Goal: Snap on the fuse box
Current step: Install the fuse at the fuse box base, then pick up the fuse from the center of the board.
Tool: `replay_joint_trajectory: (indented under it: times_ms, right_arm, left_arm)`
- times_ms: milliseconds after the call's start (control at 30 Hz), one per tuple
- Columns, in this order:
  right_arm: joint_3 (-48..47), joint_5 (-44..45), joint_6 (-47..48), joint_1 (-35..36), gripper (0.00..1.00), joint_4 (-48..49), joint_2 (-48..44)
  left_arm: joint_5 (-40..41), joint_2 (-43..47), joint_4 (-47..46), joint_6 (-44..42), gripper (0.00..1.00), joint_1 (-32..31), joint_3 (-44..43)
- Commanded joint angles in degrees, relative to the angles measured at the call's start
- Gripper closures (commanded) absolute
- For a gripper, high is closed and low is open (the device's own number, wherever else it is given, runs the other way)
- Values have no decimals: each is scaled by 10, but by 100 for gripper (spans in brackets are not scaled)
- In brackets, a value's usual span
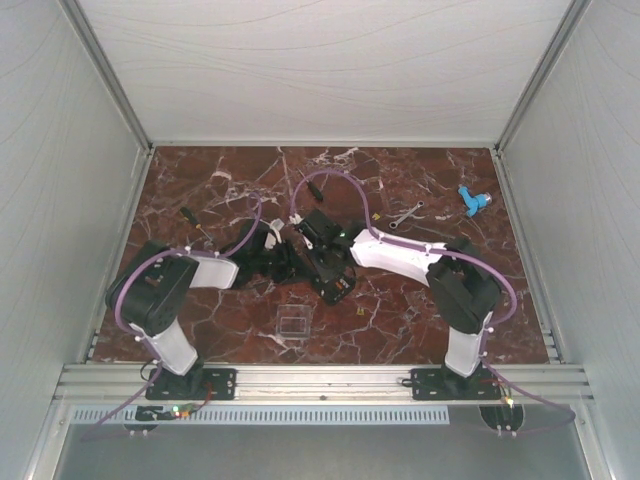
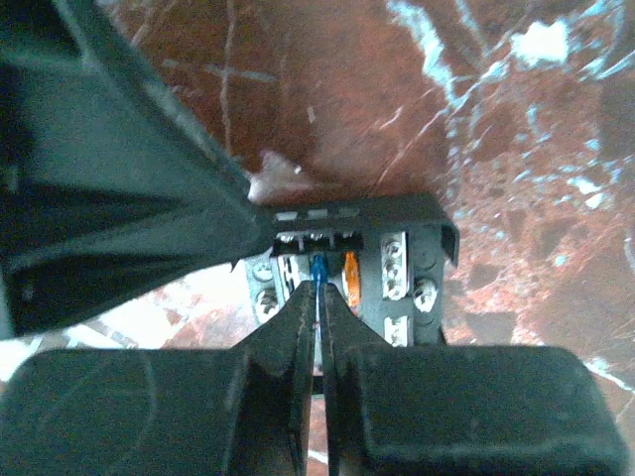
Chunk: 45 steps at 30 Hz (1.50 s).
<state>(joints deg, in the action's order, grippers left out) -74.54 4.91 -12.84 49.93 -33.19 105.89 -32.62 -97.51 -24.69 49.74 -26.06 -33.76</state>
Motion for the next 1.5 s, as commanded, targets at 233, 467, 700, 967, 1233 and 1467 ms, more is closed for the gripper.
replay_joint_trajectory:
  times_ms: [233,467,700,967,1233,1467]
  right_arm:
    - [65,-8,-23,-88,71,-3,-168]
    - [175,12,-44,-237,55,35,-245]
    - [220,49,-71,-339,50,80,-246]
    - [211,40,-62,-360,51,124,-180]
    - [180,96,-78,-318,56,116,-118]
    - [167,156,-109,-298,52,114,-78]
  left_arm:
    - [74,147,108,-42,46,-3,-10]
    - [103,243,199,-82,19,17,-6]
    - [110,306,228,-99,1,59,21]
    - [122,313,236,-113,0,71,21]
    - [122,318,229,-110,0,71,31]
    - [114,311,223,-107,1,72,32]
